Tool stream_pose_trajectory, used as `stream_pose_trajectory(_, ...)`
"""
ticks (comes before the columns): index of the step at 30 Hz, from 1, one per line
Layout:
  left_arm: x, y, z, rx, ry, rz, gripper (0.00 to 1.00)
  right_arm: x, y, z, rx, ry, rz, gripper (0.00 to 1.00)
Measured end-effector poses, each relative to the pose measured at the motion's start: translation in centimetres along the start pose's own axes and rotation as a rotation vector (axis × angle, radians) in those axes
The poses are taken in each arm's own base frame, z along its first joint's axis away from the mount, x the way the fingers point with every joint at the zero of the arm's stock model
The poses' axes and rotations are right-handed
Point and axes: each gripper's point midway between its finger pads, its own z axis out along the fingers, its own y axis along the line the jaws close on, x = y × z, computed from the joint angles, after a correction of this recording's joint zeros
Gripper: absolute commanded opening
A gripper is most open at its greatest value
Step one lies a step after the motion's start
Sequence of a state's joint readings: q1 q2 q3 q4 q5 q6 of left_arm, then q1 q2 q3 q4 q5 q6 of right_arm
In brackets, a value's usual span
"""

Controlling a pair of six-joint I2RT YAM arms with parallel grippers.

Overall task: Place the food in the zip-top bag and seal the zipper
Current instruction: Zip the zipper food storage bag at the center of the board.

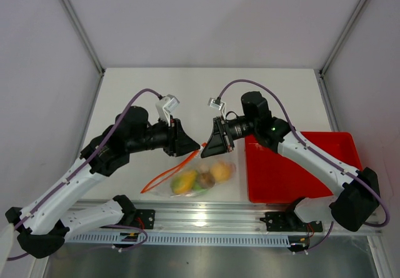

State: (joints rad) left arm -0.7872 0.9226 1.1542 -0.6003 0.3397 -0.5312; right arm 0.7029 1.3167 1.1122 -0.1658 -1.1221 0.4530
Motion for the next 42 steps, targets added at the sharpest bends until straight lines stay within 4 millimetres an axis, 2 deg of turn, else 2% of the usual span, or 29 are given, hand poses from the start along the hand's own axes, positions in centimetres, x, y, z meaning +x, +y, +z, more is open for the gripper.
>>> stream_pose_trajectory(4, -0.31, -0.21, 0.04, 0.012, -0.012, 0.017, 0.41, 0.02, 0.00, 0.02, 0.000, 0.001, 0.004, 0.00)
stream_pose_trajectory(14, -0.39, -0.24, 0.70, 0.025, -0.003, 0.025, 0.40, 0.09, -0.38, 0.25, -0.002, 0.007, 0.025, 0.00)
stream_pose_trajectory(20, -0.12, -0.34, 0.90, 0.037, 0.013, 0.030, 0.33, 0.14, -0.53, 0.35, -0.002, 0.010, 0.033, 0.00)
stream_pose_trajectory(26, 0.00, -0.47, 0.86, 0.047, 0.020, 0.038, 0.19, 0.07, -0.64, 0.47, -0.007, 0.011, 0.045, 0.00)
stream_pose_trajectory(29, 0.05, -0.52, 0.85, 0.051, 0.022, 0.040, 0.17, 0.02, -0.55, 0.47, -0.010, 0.010, 0.052, 0.00)
stream_pose_trajectory(32, 0.05, -0.53, 0.85, 0.051, 0.022, 0.039, 0.21, -0.05, -0.49, 0.48, -0.012, 0.008, 0.053, 0.00)
stream_pose_trajectory(36, 0.10, -0.50, 0.84, 0.049, 0.024, 0.036, 0.34, -0.21, -0.41, 0.50, -0.015, 0.004, 0.053, 0.00)
stream_pose_trajectory(42, 0.38, -0.30, 0.80, 0.040, 0.035, 0.030, 0.34, -0.30, -0.34, 0.51, -0.016, 0.001, 0.054, 0.00)
